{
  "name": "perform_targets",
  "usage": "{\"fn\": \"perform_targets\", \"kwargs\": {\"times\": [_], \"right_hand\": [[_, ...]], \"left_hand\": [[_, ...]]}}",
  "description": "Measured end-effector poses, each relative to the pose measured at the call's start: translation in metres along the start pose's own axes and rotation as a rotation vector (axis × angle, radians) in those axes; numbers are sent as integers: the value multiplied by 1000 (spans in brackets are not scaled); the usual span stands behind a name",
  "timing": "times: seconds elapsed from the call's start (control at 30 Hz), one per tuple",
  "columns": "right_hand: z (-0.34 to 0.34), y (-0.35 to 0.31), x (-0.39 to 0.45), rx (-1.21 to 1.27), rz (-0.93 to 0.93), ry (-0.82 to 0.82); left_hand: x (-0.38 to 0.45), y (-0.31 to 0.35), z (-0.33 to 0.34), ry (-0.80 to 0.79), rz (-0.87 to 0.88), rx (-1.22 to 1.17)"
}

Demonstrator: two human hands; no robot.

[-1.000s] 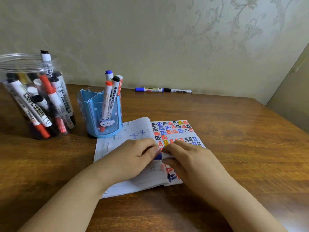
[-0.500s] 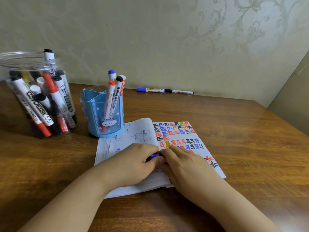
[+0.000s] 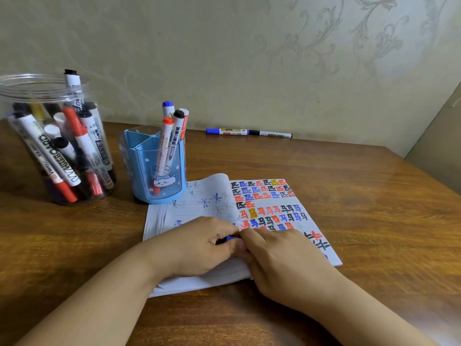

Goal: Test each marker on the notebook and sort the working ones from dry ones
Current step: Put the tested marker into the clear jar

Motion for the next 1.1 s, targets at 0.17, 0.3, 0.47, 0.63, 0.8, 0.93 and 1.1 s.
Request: {"fn": "perform_targets", "kwargs": {"times": [0.17,0.3,0.47,0.63,0.8,0.93,1.1], "right_hand": [[0,4,0,83,47,-51],[-9,13,-1,42,91,-28],[-8,20,-5,-62,134,-32],[2,22,-5,134,200,-160],[5,11,-2,51,144,-110],[2,4,7,-84,53,-69],[-14,13,6,-76,-43,-121]], "left_hand": [[-1,1,0,-6,-6,-6],[-1,-1,-5,53,-74,-46],[-4,9,-17,226,-57,105],[-5,14,-9,223,17,287],[-1,13,-5,200,42,245],[-2,14,-11,212,15,174],[1,26,-10,111,16,82]]}}
Point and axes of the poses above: each hand's wrist, its own x-axis towards the middle knuckle, its own z-axis out of the palm, y = z × x, the point moved 6 cm from there along x, towards the middle knuckle, and after that the axes turned 4 degrees about -z, right-handed, at the moved point
